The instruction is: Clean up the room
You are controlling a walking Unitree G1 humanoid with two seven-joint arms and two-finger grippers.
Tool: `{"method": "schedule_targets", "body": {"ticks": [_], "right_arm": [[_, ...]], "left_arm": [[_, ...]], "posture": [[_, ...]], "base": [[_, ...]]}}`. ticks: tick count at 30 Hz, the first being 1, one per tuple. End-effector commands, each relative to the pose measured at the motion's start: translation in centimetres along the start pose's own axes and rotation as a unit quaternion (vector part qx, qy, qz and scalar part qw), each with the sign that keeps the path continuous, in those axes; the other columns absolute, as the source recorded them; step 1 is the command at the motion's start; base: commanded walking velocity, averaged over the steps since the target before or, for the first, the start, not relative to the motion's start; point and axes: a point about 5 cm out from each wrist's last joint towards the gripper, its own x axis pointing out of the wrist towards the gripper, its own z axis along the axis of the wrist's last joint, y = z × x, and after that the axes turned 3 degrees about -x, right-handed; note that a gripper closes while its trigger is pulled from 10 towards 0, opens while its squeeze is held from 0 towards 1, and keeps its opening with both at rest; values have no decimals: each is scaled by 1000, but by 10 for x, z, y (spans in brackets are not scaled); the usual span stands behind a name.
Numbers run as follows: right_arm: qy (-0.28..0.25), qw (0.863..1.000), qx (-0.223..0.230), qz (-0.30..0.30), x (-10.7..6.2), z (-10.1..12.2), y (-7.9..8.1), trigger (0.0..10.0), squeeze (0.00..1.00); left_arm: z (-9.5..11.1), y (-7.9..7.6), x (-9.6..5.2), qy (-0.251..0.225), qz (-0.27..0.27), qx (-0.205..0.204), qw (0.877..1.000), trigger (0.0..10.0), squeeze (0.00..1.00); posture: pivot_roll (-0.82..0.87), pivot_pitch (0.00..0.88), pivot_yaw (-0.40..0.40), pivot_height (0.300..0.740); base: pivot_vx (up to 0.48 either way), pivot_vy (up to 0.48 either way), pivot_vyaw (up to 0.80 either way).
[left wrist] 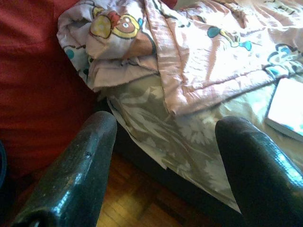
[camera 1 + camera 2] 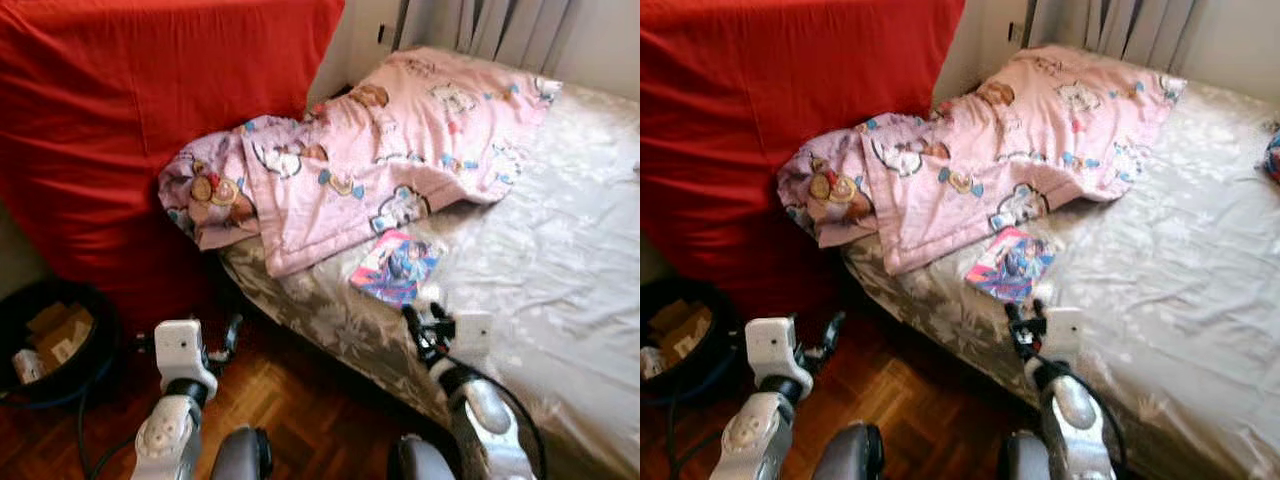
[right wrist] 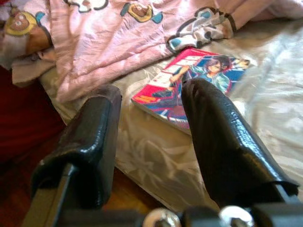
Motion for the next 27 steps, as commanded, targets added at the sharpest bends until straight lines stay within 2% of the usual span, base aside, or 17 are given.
{"method": "schedule_targets", "body": {"ticks": [1, 18, 27], "right_arm": [[9, 1000, 7, -10, -2, -3, -7, 10000, 0], [7, 1000, 11, -23, 1, -1, -10, 10000, 0], [30, 997, 42, -54, 6, -8, -16, 10000, 0]], "left_arm": [[0, -3, 1, 3, -5, -4, 1000, 10000, 0], [0, -6, -1, 2, -5, -4, 1000, 10000, 0], [1, -9, 1, 2, -15, -5, 1000, 10000, 0]], "posture": [[-25, 118, -19, 613], [-19, 126, -27, 613], [-9, 134, -24, 613]], "base": [[300, 0, 0], [299, 0, 0], [0, 0, 0]]}}
